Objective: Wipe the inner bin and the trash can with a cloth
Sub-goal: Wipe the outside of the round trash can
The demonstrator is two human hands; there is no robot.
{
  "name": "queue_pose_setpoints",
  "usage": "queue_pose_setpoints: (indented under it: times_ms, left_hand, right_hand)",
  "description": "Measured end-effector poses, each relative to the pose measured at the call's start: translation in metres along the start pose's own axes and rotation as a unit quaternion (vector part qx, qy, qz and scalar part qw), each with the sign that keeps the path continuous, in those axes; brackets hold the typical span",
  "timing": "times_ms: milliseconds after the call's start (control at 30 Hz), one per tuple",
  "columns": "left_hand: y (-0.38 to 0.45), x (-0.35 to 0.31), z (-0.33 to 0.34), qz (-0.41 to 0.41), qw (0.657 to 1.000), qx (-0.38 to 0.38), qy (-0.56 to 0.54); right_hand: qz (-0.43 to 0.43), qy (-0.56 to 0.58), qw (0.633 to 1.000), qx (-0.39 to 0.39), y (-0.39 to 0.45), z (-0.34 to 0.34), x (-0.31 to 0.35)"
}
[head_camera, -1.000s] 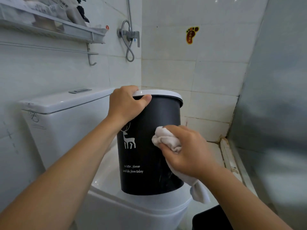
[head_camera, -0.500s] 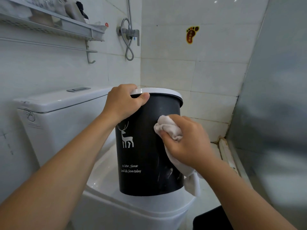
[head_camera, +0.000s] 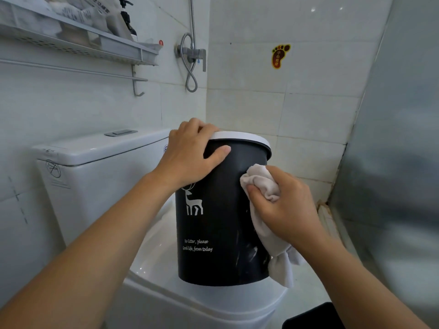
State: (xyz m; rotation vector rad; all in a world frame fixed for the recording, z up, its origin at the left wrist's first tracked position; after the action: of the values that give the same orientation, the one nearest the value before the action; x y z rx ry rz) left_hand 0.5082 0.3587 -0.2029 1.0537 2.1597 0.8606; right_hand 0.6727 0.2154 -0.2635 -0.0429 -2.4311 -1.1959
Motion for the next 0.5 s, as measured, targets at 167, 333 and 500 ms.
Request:
queue_pose_setpoints:
  times_ms: [167, 333, 500]
  left_hand:
    - [0.001, -0.023, 0.019, 0.006, 0.998, -0.005, 0.059]
    - [0.007, -0.012, 0.029, -0.042, 0.997, -0.027, 0.052]
    - [0.014, -0.010, 0.034, -0.056, 0.997, -0.010, 0.047]
  right_hand:
    - [-0.027, 0.003, 0.999, 0.023, -0.011, 0.008, 0.005]
    - [-0.142, -0.045, 0.984, 0.096, -0.048, 0.016, 0.020]
    - [-0.144, -0.087, 0.982, 0.080, -0.039, 0.014, 0.010]
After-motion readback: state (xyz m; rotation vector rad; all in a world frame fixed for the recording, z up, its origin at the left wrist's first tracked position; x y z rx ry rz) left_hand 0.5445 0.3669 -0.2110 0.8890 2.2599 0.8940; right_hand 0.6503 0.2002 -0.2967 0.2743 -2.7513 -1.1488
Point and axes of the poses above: each hand's wrist, its own y-axis towards the middle knuckle, its own z-axis out of the palm, x = y × z, the point moved 7 cm from there along y, towards the middle knuckle, and after that the axes turned 5 degrees about -y, right-handed, at the moved point
